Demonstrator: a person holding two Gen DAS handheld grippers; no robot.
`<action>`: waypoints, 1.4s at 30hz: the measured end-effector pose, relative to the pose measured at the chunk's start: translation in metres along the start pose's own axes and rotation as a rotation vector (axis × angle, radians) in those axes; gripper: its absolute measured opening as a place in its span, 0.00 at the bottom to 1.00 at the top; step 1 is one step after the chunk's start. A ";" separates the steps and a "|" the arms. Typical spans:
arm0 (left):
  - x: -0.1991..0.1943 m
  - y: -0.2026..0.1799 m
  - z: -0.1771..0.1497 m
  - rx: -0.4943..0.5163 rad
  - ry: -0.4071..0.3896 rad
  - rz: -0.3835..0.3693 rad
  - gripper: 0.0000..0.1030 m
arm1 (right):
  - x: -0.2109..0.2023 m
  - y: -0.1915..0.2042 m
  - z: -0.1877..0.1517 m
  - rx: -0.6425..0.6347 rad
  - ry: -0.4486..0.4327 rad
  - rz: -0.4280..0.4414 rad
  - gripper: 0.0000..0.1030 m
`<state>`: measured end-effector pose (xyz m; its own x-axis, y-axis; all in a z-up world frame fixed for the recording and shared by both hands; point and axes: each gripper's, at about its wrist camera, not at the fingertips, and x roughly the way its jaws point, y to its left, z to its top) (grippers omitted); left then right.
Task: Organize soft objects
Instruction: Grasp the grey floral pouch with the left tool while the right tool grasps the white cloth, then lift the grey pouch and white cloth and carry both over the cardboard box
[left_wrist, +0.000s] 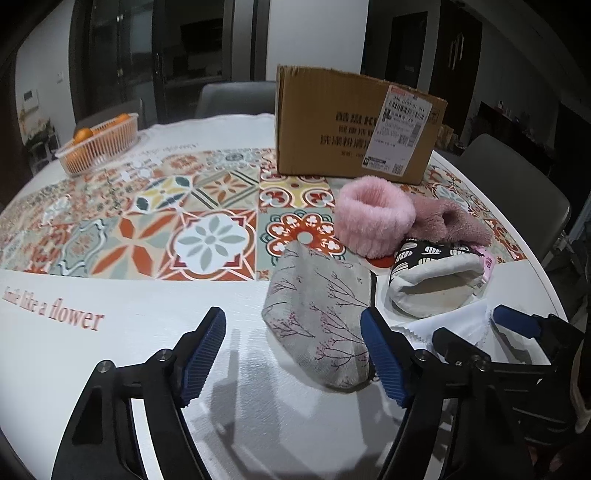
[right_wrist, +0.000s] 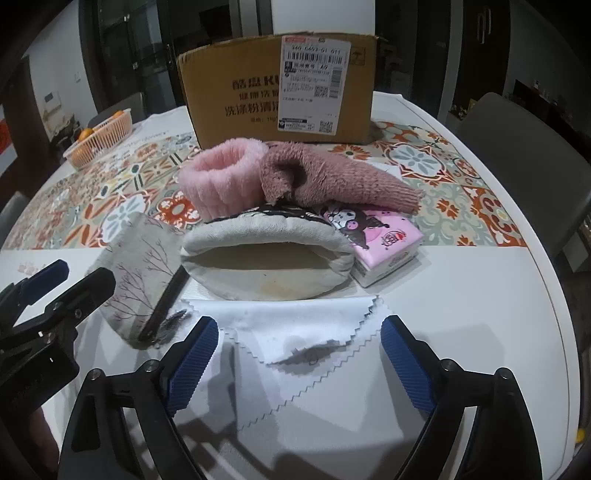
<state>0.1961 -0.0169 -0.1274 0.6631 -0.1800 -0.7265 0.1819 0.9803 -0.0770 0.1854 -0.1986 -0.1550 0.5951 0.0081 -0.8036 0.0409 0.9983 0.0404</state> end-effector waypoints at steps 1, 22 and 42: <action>0.003 0.000 0.000 -0.002 0.007 -0.004 0.70 | 0.002 0.000 0.000 -0.002 0.005 0.001 0.86; 0.012 -0.003 -0.005 -0.030 0.050 -0.062 0.13 | -0.003 0.023 -0.008 -0.097 -0.022 0.081 0.15; -0.051 -0.015 0.008 -0.020 -0.107 -0.058 0.10 | -0.058 0.011 -0.002 -0.037 -0.131 0.123 0.15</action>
<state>0.1656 -0.0229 -0.0840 0.7259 -0.2428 -0.6435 0.2081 0.9693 -0.1311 0.1497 -0.1877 -0.1091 0.6937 0.1256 -0.7093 -0.0667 0.9916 0.1104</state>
